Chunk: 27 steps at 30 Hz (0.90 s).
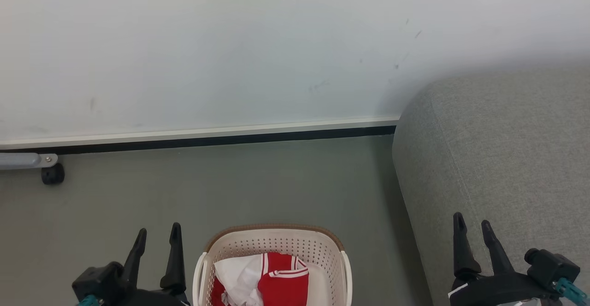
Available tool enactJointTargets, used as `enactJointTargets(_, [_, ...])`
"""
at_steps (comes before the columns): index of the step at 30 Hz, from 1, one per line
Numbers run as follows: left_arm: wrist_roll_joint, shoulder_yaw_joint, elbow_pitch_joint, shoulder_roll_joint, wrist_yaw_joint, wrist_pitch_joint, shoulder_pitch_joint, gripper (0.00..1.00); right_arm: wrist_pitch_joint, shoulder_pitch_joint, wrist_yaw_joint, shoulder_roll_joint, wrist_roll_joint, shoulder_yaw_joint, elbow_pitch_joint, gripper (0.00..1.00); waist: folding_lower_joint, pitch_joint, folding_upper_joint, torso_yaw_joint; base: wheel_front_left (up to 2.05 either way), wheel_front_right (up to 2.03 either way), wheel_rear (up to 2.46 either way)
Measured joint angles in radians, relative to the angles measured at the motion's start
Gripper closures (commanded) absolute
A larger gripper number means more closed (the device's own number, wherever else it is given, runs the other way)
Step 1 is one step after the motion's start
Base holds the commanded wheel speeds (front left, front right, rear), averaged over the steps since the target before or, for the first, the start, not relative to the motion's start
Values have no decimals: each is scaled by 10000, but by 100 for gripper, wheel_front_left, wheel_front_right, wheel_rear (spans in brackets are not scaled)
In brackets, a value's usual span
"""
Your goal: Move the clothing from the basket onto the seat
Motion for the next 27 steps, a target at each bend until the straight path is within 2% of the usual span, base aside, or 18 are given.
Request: enactJointTargets(27, [3515, -535, -359, 121, 397, -882, 429, 0, -880, 371, -347, -146, -3404, 761, -345, 0, 0, -227, 0, 56, 0, 0, 0])
